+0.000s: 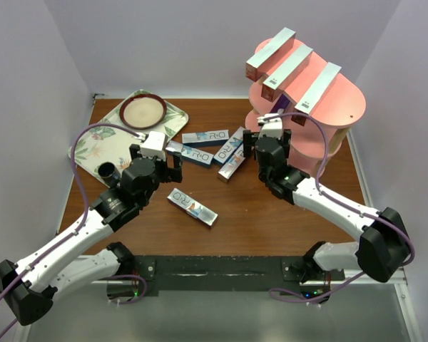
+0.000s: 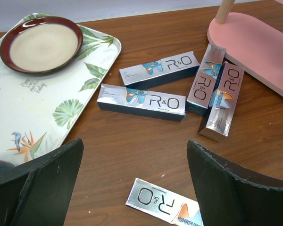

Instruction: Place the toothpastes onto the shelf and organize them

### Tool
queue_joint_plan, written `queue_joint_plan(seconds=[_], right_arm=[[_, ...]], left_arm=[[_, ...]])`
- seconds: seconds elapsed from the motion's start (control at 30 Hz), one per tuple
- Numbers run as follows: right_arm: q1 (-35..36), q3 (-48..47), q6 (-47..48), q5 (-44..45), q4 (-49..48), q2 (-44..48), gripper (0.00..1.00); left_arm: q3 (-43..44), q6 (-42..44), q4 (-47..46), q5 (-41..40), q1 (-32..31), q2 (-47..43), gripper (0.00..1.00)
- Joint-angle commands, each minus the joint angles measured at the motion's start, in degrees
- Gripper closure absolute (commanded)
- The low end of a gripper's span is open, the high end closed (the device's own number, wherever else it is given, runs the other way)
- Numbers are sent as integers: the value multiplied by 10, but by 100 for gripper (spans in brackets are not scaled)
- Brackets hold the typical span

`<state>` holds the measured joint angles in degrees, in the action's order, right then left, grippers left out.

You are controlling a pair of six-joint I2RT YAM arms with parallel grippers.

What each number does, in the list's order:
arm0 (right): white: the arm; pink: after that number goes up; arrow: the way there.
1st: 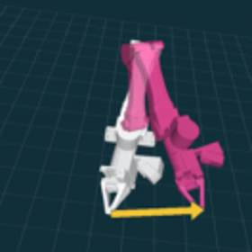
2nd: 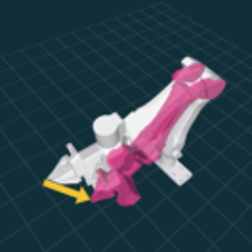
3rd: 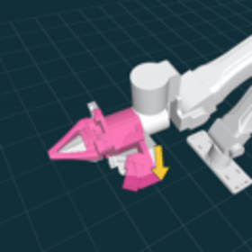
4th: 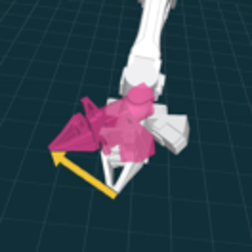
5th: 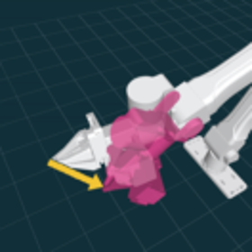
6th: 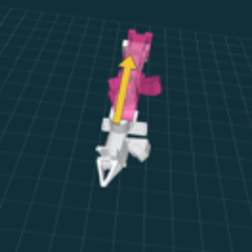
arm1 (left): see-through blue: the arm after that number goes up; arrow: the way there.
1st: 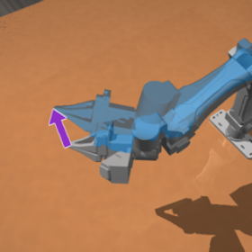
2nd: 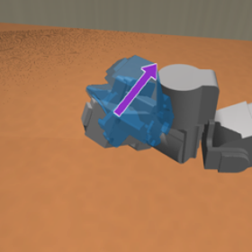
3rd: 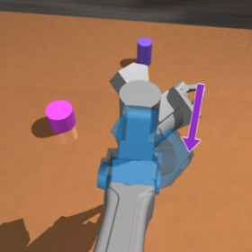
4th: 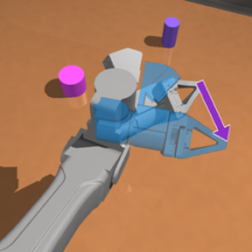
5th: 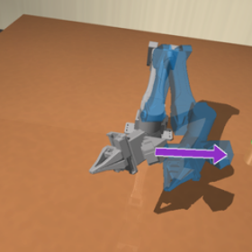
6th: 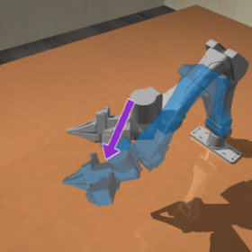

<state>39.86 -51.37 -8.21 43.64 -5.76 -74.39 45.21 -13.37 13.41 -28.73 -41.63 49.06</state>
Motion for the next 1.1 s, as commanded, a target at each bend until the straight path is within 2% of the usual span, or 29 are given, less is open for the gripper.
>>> queue_joint_plan(seconds=[0.0, 0.37, 0.8, 0.9, 1.07], right_arm=[[3, 15, 98, -36, -53, 10, 7], [1, -62, 151, -55, -68, -85, 4], [-2, -116, 198, -43, -89, -132, 5], [-1, -115, 198, -47, -73, -120, 5], [9, -101, 187, -106, -9, -74, 5]], left_arm=[[0, -2, -15, 5, 3, 3, 4], [-1, -2, -14, 2, 3, 6, 4], [0, 0, -14, 1, 3, 6, 4], [0, -1, -14, 1, 3, 6, 4], [-1, 0, -15, 3, 3, 7, 4]])
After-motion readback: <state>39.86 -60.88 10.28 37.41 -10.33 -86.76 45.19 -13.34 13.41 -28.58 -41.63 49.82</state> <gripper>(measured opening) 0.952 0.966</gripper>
